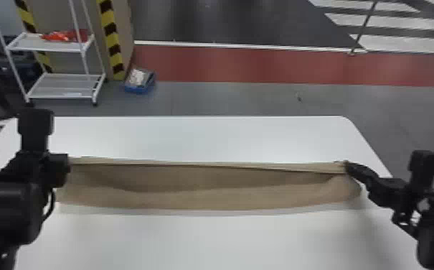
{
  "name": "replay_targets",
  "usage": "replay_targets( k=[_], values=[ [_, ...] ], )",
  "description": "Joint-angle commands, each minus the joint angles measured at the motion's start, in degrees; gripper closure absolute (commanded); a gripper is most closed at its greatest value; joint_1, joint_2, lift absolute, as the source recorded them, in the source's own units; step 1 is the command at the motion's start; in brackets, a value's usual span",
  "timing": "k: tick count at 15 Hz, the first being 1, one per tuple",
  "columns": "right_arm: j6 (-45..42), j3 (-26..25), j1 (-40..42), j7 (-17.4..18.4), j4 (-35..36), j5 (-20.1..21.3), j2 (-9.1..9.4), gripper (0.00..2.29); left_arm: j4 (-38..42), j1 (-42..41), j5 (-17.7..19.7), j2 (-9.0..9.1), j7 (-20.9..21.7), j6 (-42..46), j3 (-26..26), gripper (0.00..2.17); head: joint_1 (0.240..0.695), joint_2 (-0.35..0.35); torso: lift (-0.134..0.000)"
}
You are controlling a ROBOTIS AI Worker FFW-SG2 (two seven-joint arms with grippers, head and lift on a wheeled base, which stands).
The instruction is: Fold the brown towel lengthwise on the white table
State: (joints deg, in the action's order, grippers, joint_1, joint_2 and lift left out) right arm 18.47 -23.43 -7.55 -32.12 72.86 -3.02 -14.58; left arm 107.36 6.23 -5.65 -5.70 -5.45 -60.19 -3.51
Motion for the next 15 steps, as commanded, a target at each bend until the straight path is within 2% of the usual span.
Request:
replay_targets(
  k=[1, 4, 5, 6, 7, 8, 9, 12, 15],
  values=[
    [-0.75, 2.95, -3.0, 1.09, -5.8, 0.47, -1.68, 1.52, -2.68, 1.33, -0.85, -0.1, -0.79, 1.34, 1.93, 1.63, 0.695, -0.098, -0.112],
    [-1.45, 3.31, -3.7, 2.41, -6.68, 1.0, -1.68, 1.51, -6.9, 3.7, -1.38, -0.01, -2.02, 5.21, 5.09, 1.52, 0.695, -0.109, -0.112],
    [-2.51, 3.31, -3.62, 2.41, -6.68, 0.3, -1.6, 1.29, -7.25, 3.7, -1.38, -0.01, -2.46, 6.44, 5.27, 1.21, 0.695, -0.113, -0.112],
    [-5.5, 2.95, -3.0, 2.32, -6.33, -0.76, -1.6, 0.76, -7.34, 3.62, -1.29, -0.1, -2.46, 7.84, 5.35, 0.74, 0.695, -0.118, -0.112],
    [-10.6, 2.69, -1.33, 1.27, -5.54, -2.25, -1.6, 0.08, -7.16, 2.91, -1.29, -0.1, -2.46, 9.95, 5.27, 0.16, 0.695, -0.121, -0.112],
    [-14.46, 2.51, -0.01, -0.22, -4.57, -4.01, -1.6, 0.0, -6.72, 2.03, -1.29, -0.1, -2.46, 11.54, 4.92, 0.04, 0.695, -0.123, -0.112],
    [-14.81, 2.25, 0.52, -0.75, -4.4, -5.85, -1.68, 0.0, -6.63, 1.33, -1.29, -0.1, -2.46, 12.42, 4.04, 0.03, 0.695, -0.121, -0.112],
    [-10.77, 1.55, 0.16, -0.31, -4.4, -5.06, -2.04, 0.06, -7.16, -0.08, -1.03, -1.24, -2.46, 12.24, 1.4, 0.04, 0.695, -0.113, -0.112],
    [-10.07, 0.76, 1.57, -0.75, -2.46, -5.06, -2.3, 0.07, -6.28, -3.06, 2.14, -1.6, -1.32, 14.88, -2.38, 0.04, 0.695, -0.095, -0.112]
  ],
)
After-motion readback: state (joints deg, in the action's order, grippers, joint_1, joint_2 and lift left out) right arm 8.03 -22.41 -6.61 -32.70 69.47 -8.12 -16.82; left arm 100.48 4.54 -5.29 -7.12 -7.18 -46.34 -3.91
